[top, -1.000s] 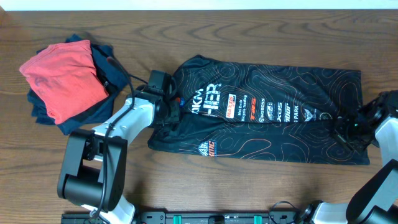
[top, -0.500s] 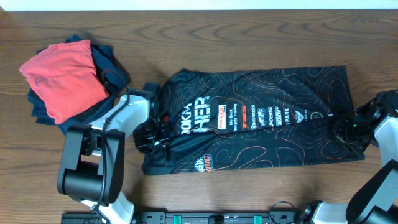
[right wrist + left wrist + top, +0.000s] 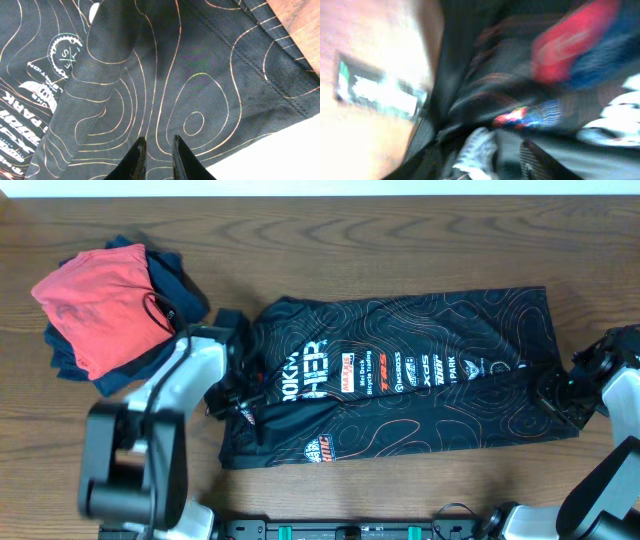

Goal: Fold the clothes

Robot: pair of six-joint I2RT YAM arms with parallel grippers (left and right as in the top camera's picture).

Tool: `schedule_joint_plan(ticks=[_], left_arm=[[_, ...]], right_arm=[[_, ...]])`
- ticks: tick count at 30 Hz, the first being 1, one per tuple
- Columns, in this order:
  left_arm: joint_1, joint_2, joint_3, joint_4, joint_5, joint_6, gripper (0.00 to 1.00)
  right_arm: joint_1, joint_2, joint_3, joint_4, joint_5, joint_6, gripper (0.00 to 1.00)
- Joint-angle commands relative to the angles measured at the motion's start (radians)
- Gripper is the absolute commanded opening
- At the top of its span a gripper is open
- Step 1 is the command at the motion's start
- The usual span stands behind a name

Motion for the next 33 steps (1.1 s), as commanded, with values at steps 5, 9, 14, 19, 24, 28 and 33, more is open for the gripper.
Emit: schedule_joint_plan(ticks=[5, 9, 14, 19, 24, 28, 33], left_arm=[[0.007, -0.133, 0.117, 0.198, 0.054, 0.089, 0.77], [0.011, -0.037, 0.254, 0.203, 0.058, 0.095, 0.8], [0.011, 0.178, 0.475, 0.161, 0.061, 0.145, 0.84], [0.011, 0.368, 0.628, 0.152, 0.061, 0.151, 0.84], [0.011, 0.473, 0.666, 0.219, 0.061, 0.174, 0.84], [0.006, 0.518, 0.666, 0.247, 0.063, 0.173, 0.84], [-0.002, 0.557, 0.666, 0.248, 0.093, 0.176, 0.82]], right_arm=[[0.007, -0.011, 0.013, 0.002, 0.014, -0.008, 0.17], [0.007, -0.011, 0.013, 0.002, 0.013, -0.002, 0.17], [0.007, -0.011, 0.013, 0.0, 0.013, -0.002, 0.2], [0.007, -0.011, 0.013, 0.002, 0.013, -0.002, 0.2], [0.007, -0.011, 0.013, 0.005, 0.013, -0.002, 0.23], [0.007, -0.011, 0.013, 0.005, 0.013, -0.002, 0.23], [0.007, -0.011, 0.013, 0.006, 0.013, -0.002, 0.23]])
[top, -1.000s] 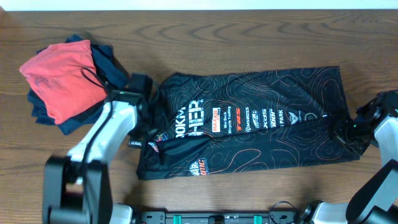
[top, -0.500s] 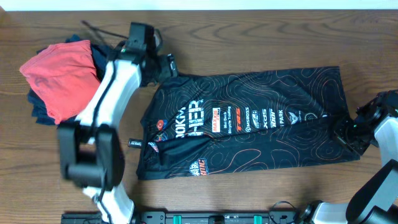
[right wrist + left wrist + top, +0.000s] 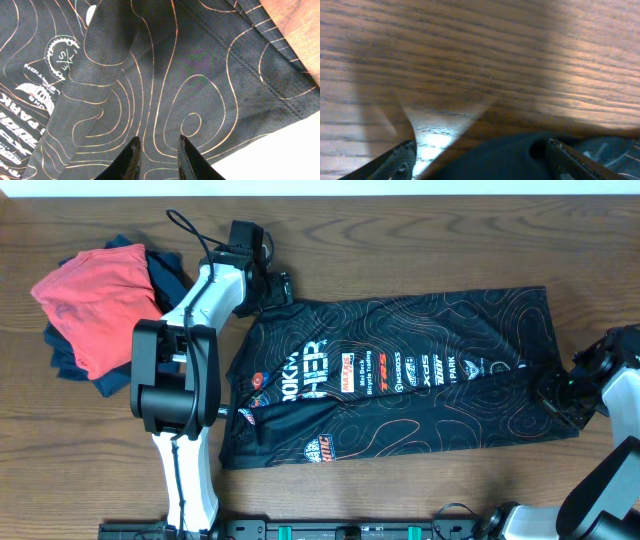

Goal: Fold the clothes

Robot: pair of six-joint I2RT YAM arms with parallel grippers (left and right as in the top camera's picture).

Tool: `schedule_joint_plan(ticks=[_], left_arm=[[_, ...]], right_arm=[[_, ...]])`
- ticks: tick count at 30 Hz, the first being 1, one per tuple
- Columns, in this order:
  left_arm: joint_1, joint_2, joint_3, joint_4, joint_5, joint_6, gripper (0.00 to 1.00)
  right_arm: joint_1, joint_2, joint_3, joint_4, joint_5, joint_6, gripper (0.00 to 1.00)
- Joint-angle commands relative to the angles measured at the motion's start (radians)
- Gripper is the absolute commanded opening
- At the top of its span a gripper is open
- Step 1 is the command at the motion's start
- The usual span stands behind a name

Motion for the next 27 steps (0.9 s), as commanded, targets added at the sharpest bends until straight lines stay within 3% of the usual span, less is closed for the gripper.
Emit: schedule_joint_plan(ticks=[1, 4, 5, 11, 14, 17, 27], left_arm=[[-0.009, 0.033, 0.023, -0.003, 0.035, 0.021, 0.77], [-0.018, 0.041, 0.023, -0.014, 0.049, 0.032, 0.43], [-0.019, 0.041, 0.023, -0.019, 0.05, 0.032, 0.38], [-0.021, 0.041, 0.023, -0.062, 0.048, 0.039, 0.33], [-0.021, 0.041, 0.023, -0.064, 0.048, 0.039, 0.24], [-0.021, 0.041, 0.023, -0.064, 0.048, 0.038, 0.07], [-0.021, 0.025, 0.023, -0.1, 0.049, 0.038, 0.06]], right_arm=[[0.007, -0.011, 0.013, 0.002, 0.002, -0.002, 0.23], [0.007, -0.011, 0.013, 0.001, -0.002, -0.003, 0.23], [0.007, -0.011, 0.013, 0.001, -0.002, -0.003, 0.23], [0.007, -0.011, 0.013, 0.002, -0.002, -0.003, 0.23], [0.007, -0.011, 0.013, 0.003, -0.002, -0.002, 0.23], [0.007, -0.011, 0.013, 0.003, -0.002, -0.003, 0.22], [0.007, -0.011, 0.013, 0.003, -0.012, -0.013, 0.24]])
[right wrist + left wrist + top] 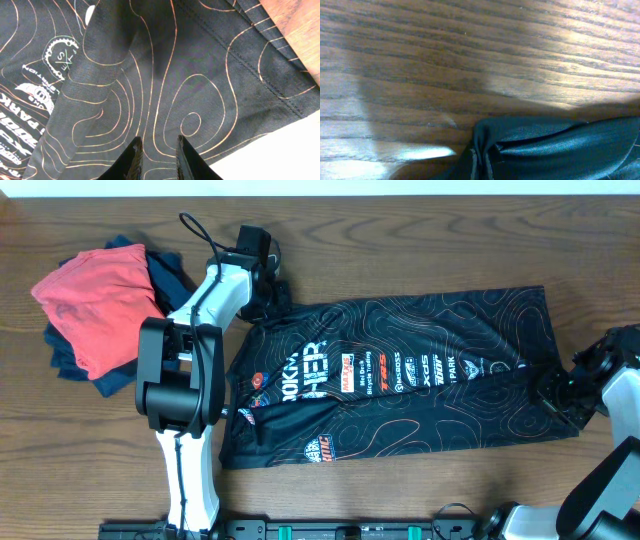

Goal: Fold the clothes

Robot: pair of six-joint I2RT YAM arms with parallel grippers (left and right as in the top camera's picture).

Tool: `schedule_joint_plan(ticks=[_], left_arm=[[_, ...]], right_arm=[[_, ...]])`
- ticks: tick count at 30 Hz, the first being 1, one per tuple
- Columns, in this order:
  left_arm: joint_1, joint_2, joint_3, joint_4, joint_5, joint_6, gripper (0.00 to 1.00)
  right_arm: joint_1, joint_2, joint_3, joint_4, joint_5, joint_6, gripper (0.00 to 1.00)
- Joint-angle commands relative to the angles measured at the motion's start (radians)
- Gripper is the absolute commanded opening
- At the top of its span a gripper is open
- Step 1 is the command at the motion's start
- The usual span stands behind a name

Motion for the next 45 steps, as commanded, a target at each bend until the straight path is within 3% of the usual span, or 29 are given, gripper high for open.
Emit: schedule_joint_plan(ticks=[1, 6, 9, 13, 17, 20, 25, 27, 31, 39, 45], left_arm=[[0.0, 0.004, 0.012, -0.014, 0.0, 0.01, 0.06], [0.0, 0.001, 0.012, -0.015, 0.0, 0.01, 0.06], [0.0, 0.001, 0.012, -0.011, 0.0, 0.005, 0.06], [-0.002, 0.001, 0.012, -0.011, 0.0, -0.01, 0.06], [-0.003, 0.001, 0.012, -0.01, 0.0, -0.01, 0.06], [-0.003, 0.001, 0.012, -0.008, 0.0, -0.01, 0.06], [-0.003, 0.001, 0.012, -0.007, 0.0, -0.01, 0.06], [-0.003, 0.001, 0.012, -0.007, -0.006, -0.01, 0.06], [-0.003, 0.001, 0.011, -0.008, -0.008, -0.01, 0.06], [-0.003, 0.002, 0.011, -0.007, -0.008, -0.009, 0.06], [-0.003, 0.002, 0.011, -0.007, -0.007, -0.01, 0.06]], right_arm=[[0.007, -0.011, 0.014, 0.003, -0.038, -0.035, 0.24], [0.011, -0.011, 0.059, 0.001, -0.11, -0.074, 0.29], [0.028, -0.01, 0.128, 0.011, -0.114, -0.08, 0.44], [0.079, 0.008, 0.23, 0.022, -0.176, -0.173, 0.53], [0.131, 0.066, 0.34, 0.069, -0.094, -0.179, 0.7], [0.152, 0.121, 0.399, 0.167, -0.053, -0.18, 0.76], [0.159, 0.225, 0.417, 0.411, 0.089, -0.179, 0.63], [0.159, 0.264, 0.417, 0.473, 0.135, -0.18, 0.67], [0.159, 0.352, 0.417, 0.56, 0.102, -0.187, 0.86], [0.173, 0.502, 0.417, 0.688, 0.068, -0.204, 0.97], [0.203, 0.566, 0.417, 0.752, 0.071, -0.204, 0.99]])
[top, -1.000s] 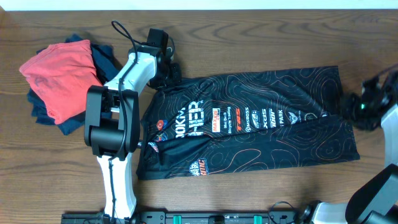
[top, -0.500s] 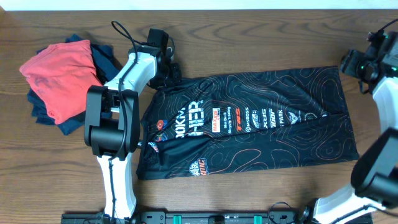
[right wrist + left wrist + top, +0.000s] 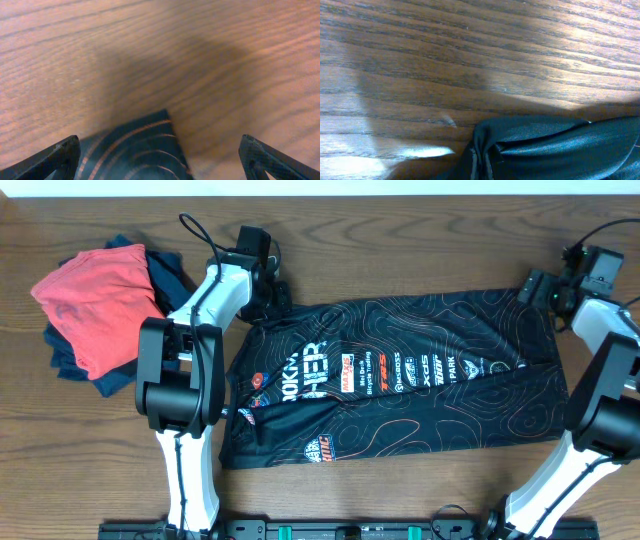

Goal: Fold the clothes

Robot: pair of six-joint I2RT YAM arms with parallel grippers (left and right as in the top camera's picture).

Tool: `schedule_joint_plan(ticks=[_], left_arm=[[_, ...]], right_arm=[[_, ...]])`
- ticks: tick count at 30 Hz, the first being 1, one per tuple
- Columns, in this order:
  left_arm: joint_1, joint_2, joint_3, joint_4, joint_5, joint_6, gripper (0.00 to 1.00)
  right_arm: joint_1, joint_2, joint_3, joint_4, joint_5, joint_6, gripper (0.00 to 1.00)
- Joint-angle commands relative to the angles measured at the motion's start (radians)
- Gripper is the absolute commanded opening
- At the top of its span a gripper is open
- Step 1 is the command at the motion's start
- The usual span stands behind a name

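A black jersey (image 3: 400, 370) with orange contour lines and sponsor logos lies flat across the table, its lower part folded up over the middle. At the jersey's upper left corner my left gripper (image 3: 268, 296) is shut on the cloth; in the left wrist view the dark fabric (image 3: 545, 150) bunches into the gripper (image 3: 480, 172) at the bottom edge. My right gripper (image 3: 542, 287) is at the upper right corner, open wide, and that corner (image 3: 145, 145) lies between its fingertips (image 3: 62, 152).
A pile of clothes (image 3: 100, 310), a red shirt on top of navy ones, sits at the far left of the wooden table (image 3: 400, 240). The table's front edge runs just below the jersey's hem.
My right gripper has moved from the jersey's lower right edge, fingers close together, to its upper right corner, where it now stands wide open. The left gripper holds as before.
My left gripper was at the jersey's left middle and the right one at its lower right edge. Then the left stood open at the upper left corner, then shut on it. Now the right is open astride the upper right corner.
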Motion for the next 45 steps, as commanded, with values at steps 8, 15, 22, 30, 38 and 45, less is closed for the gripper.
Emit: schedule_joint_plan(ticks=[8, 15, 22, 30, 38, 45], left_arm=[[-0.002, 0.002, 0.011, -0.001, -0.009, -0.002, 0.06], [-0.002, 0.002, 0.011, -0.003, -0.009, -0.002, 0.06], [-0.002, 0.002, 0.011, -0.01, -0.009, -0.002, 0.06], [-0.002, 0.002, 0.011, -0.011, -0.009, -0.002, 0.06], [-0.002, 0.002, 0.011, -0.011, -0.009, -0.002, 0.06], [-0.002, 0.002, 0.011, -0.011, -0.009, -0.002, 0.06]], right_arm=[[0.079, 0.089, 0.012, 0.019, 0.154, -0.002, 0.89], [0.079, 0.103, 0.012, 0.019, 0.174, 0.084, 0.5], [0.077, 0.103, 0.012, 0.018, 0.206, 0.104, 0.51], [0.067, 0.103, 0.012, 0.036, 0.232, 0.124, 0.6], [0.066, 0.103, 0.012, 0.061, 0.237, 0.221, 0.63], [0.067, 0.103, 0.012, 0.068, 0.237, 0.282, 0.63]])
